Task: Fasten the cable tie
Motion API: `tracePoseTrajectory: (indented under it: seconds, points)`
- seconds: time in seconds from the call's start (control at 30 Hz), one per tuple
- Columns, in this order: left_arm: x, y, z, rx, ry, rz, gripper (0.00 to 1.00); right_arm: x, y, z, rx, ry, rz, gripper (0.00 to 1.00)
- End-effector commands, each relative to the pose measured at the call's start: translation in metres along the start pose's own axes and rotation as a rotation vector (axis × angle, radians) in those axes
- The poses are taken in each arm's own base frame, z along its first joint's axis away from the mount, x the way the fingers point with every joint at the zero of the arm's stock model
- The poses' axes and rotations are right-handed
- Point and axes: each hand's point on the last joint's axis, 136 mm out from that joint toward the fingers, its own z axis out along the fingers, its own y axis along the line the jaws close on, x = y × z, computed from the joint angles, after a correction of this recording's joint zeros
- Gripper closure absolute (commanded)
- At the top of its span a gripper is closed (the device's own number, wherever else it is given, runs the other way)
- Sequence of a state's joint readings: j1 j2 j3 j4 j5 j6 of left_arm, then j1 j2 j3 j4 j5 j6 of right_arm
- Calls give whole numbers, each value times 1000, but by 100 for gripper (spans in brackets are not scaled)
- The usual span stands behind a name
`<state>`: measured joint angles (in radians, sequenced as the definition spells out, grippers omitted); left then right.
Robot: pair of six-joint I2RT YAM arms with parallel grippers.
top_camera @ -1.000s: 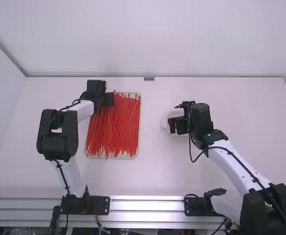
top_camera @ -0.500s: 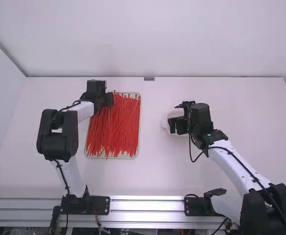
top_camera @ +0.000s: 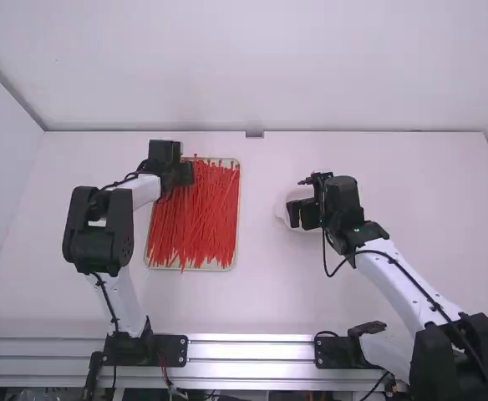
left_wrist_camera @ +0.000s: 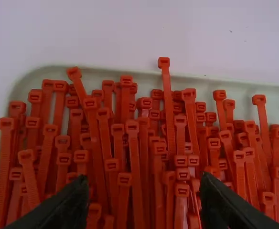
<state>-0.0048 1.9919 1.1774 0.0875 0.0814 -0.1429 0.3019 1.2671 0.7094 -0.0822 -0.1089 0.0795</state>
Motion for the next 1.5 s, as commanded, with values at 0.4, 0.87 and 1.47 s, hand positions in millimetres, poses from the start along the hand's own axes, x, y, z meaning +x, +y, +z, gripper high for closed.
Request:
tracePoseTrajectory:
  seconds: [0.4,0.87,1.47]
  points:
    - [-9,-6,-9,3,98,1,36,-13,3,-2,-2,-24,-5,1]
    - [-52,-13,-29,2,77,21,28,-13,3,-2,-1,-26,-5,1]
    - [-1,-7,-2,26,65,-15,43,-12,2,-2,-1,-22,-8,1]
